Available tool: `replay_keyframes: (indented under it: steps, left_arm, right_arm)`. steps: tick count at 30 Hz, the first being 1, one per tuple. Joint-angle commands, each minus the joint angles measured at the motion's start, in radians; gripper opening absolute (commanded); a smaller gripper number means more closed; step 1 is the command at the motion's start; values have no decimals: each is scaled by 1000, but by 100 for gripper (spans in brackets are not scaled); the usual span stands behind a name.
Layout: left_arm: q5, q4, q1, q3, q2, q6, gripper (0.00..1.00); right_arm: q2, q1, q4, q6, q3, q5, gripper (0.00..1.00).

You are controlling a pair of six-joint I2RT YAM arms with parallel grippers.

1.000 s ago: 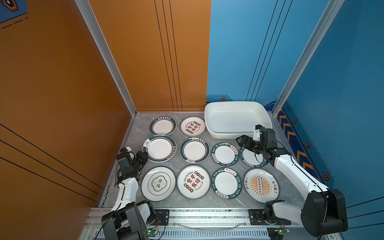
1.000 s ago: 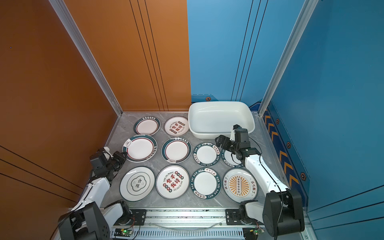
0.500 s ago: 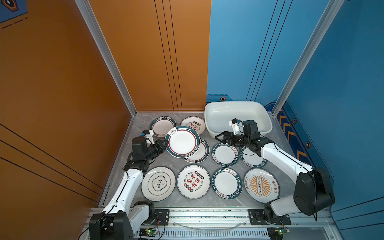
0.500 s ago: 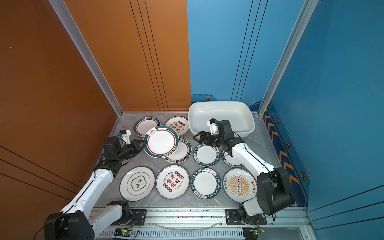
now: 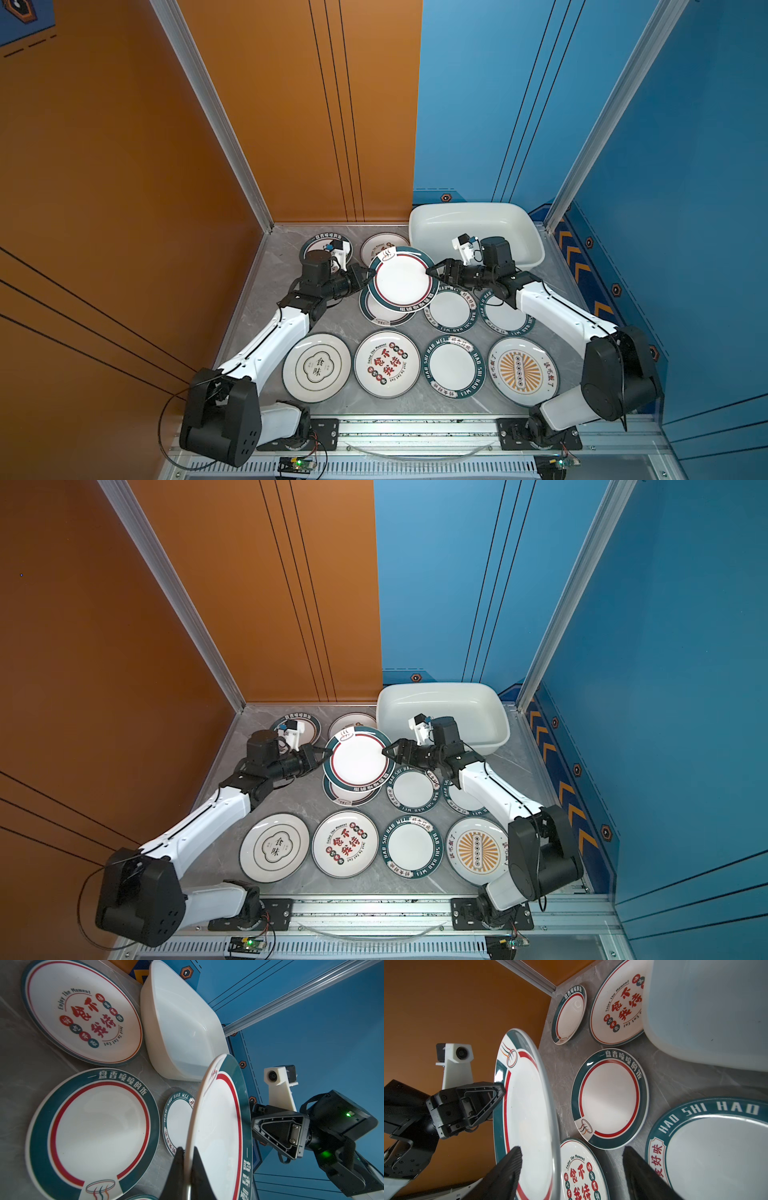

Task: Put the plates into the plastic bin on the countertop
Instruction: 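Grip the plate edge with left gripper and tilt the plate upright, then grasp the upright plate rim with right gripper beside the left gripper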

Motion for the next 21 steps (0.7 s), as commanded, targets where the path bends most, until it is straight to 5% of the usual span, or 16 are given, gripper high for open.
replay_keyframes:
  steps: [1,13,18,21]
  left_arm:
    - [26,48,-27,56,25,12,0]
    - [33,12,-59,120,79,43,0]
    - [32,-2,-63,137,95,54,0]
    - [32,-11,-65,142,104,64,0]
  right_arm:
    - [11,6,31,9,18,-44,71]
    - [14,-1,57,36,-12,-96,37]
    - [29,-1,56,42,-5,-112,4]
    - [29,-1,54,41,-7,-112,0]
